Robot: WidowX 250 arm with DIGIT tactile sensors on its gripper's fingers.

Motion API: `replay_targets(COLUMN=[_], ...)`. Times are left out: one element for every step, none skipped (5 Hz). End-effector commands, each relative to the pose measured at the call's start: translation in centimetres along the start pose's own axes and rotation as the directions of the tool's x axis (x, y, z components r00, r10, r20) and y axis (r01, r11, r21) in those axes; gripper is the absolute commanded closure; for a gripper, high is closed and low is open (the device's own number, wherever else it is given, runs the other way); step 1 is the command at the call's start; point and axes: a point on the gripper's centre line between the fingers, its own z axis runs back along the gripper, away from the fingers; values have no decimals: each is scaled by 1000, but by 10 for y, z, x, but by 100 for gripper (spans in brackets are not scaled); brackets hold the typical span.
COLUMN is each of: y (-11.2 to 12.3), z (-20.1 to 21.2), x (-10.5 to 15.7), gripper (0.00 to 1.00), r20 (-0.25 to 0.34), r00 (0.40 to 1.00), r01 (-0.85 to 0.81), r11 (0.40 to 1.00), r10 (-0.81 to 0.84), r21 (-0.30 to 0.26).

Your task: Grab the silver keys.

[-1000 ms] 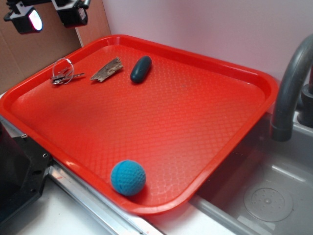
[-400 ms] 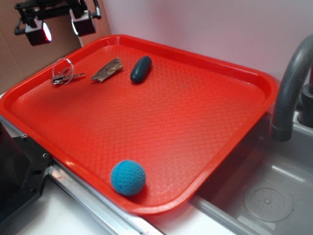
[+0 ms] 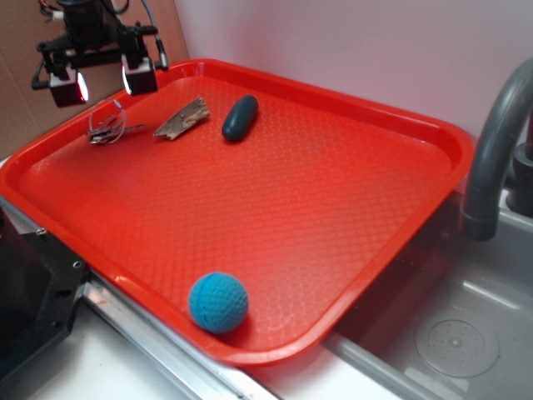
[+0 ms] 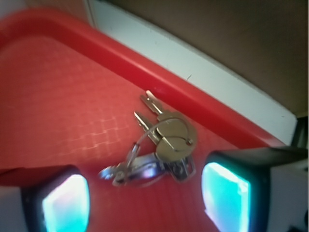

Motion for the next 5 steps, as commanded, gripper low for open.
replay_targets(y=[1, 5, 14, 13, 8], z=[-8, -15, -23, -29, -33], x=[29, 28, 29, 31, 26], gripper=[0, 0, 0, 0, 0], r20=[-11, -18, -29, -43, -50], r00=[997, 997, 993, 990, 992], r01=[-73, -78, -113, -130, -114], r11=[997, 997, 993, 991, 993], r10=[73, 78, 114, 131, 116], r21=[2, 13, 22, 23, 36])
